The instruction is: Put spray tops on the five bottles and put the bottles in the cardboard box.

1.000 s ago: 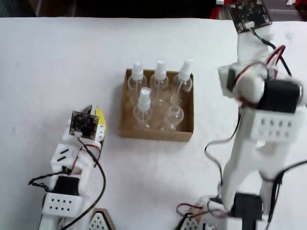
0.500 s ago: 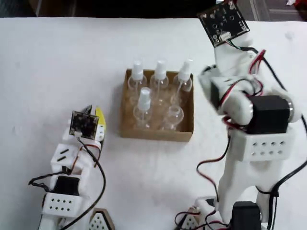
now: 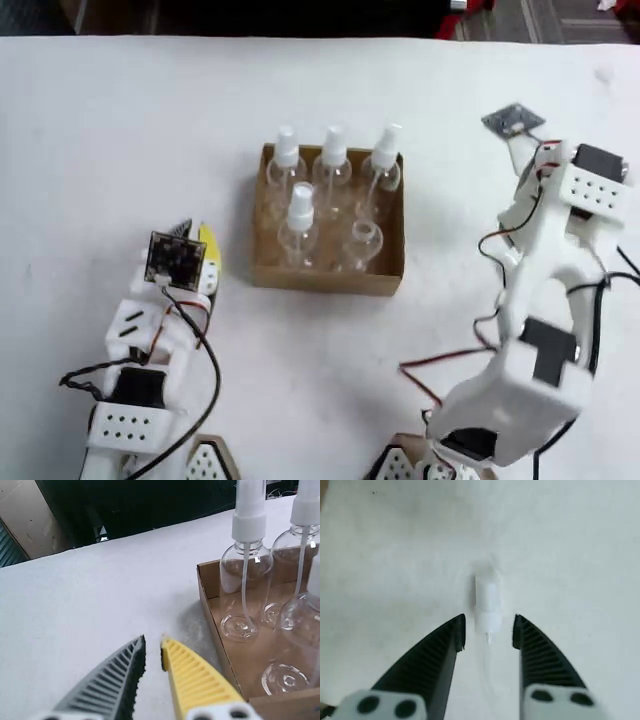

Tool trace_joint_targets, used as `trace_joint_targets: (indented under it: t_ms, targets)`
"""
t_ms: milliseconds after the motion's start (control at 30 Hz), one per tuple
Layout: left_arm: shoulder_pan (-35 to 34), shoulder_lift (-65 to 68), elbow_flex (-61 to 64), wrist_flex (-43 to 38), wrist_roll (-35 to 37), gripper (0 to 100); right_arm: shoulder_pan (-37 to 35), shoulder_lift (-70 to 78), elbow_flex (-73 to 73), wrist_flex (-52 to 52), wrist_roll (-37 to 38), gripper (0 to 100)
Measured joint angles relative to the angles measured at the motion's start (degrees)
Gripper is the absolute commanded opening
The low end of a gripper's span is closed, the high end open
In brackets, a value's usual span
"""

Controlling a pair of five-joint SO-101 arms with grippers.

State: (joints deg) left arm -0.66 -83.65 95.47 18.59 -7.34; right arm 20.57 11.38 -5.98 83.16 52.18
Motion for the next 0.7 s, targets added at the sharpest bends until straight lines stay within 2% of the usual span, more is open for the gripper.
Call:
trace_joint_targets:
  t_ms: [200, 700]
  targets:
    - [0.0, 0.0, 0.0, 0.0, 0.0, 6, -0.3, 9.2, 0.0, -5.1, 0.3, 10.4]
    - [0.0, 0.0, 0.0, 0.0, 0.0, 6, 0.6, 17.8, 0.0, -12.0, 0.4, 9.9]
